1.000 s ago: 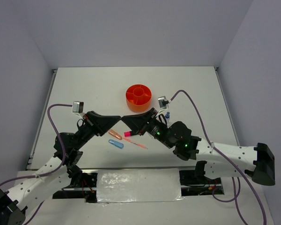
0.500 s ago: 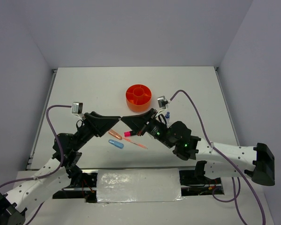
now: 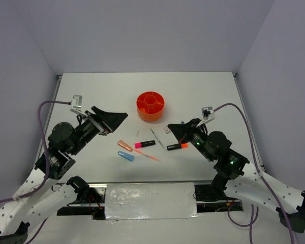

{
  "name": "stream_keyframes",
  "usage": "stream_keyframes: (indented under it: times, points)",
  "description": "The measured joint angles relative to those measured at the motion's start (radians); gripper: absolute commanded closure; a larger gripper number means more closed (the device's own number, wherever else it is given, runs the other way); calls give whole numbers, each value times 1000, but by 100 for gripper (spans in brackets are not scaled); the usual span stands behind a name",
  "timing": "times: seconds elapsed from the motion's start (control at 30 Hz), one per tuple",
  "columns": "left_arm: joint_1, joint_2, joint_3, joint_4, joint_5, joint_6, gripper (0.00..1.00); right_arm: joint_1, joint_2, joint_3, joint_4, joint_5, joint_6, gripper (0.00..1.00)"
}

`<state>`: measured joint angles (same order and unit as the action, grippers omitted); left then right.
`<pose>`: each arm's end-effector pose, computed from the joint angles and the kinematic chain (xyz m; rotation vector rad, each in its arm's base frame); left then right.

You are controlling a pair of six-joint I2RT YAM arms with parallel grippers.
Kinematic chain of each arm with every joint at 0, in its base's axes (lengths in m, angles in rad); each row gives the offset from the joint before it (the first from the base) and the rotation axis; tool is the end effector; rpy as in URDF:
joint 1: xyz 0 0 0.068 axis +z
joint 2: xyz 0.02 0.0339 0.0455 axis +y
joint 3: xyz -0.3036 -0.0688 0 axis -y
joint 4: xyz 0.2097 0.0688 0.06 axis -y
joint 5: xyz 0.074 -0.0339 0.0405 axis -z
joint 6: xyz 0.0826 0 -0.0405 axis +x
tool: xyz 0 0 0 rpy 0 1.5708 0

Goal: Sort the stationery into containers
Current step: Pick up the pen from the center of the board.

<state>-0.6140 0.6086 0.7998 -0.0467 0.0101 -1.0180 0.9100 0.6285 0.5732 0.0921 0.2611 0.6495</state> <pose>0.0979 -0.0700 0.4084 -0.3063 1.5413 -1.3286 0.1033 0.0981 0.3460 0.0084 1.6292 1.0268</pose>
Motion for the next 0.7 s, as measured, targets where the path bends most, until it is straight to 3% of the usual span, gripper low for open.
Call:
stream_keyframes:
  times: [0.13,0.3,0.5,0.7]
  points:
    - [-3,157,37,-122,-45,52,1,-20,-44,158,-349,100,-35,100]
    - [-78,460,63,-240,-116,71,1,-21,-65,341,-634,217,-35,100]
    - [-231,659,155,-295,-265,29,9,-21,-111,430,-834,266,-39,100]
    - [-322,963,456,-374,-428,-50,17,-21,-113,452,-956,295,-42,100]
